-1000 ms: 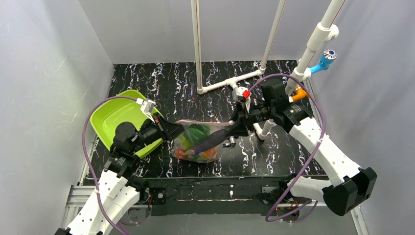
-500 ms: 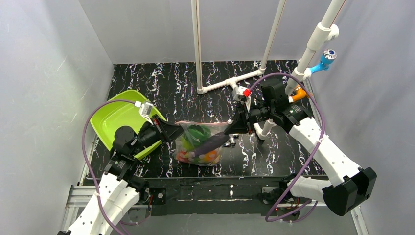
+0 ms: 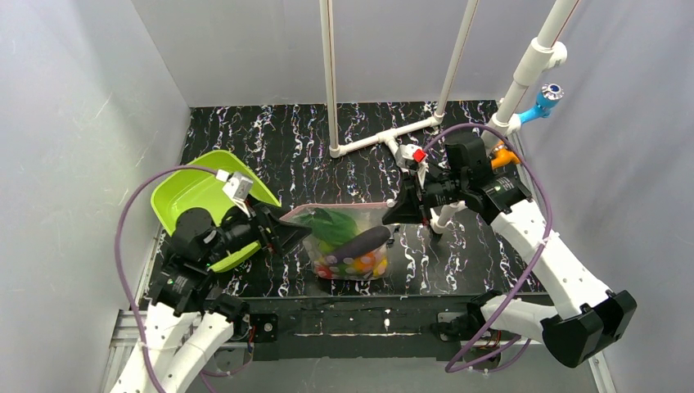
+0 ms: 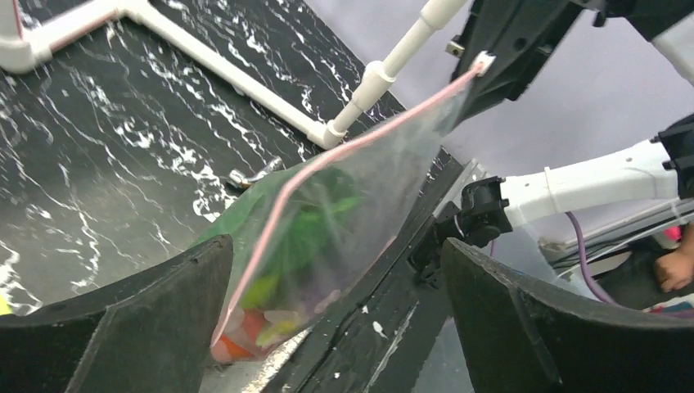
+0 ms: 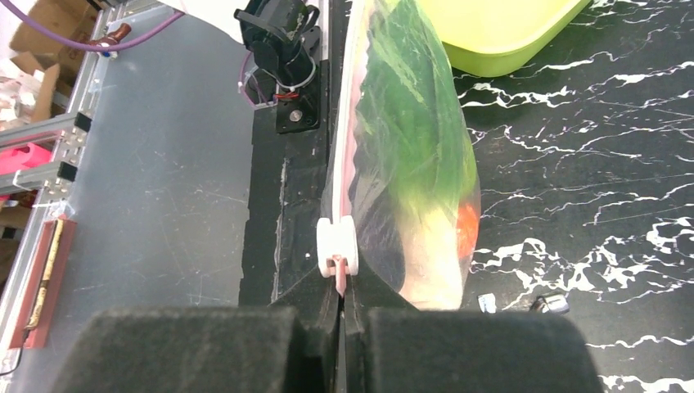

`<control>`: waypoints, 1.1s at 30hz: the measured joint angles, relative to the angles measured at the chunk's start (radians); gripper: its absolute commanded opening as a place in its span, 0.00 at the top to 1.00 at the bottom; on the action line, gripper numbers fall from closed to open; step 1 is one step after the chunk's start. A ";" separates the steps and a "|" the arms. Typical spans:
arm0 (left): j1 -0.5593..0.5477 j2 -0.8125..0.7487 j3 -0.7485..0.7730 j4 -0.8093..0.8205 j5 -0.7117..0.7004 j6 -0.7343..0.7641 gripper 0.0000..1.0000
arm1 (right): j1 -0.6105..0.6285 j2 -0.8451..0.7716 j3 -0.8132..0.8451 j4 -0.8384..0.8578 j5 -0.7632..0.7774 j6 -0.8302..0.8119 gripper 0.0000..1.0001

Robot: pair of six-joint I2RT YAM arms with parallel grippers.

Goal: Open the zip-top bag and remove the fake food
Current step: Pick up the zipper food storage bag at the center of the board, then unzip the zipper food storage bag at the center of the board.

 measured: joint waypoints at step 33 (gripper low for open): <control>-0.418 0.890 0.766 -0.362 0.154 0.892 1.00 | -0.007 -0.005 0.036 -0.082 0.010 -0.066 0.99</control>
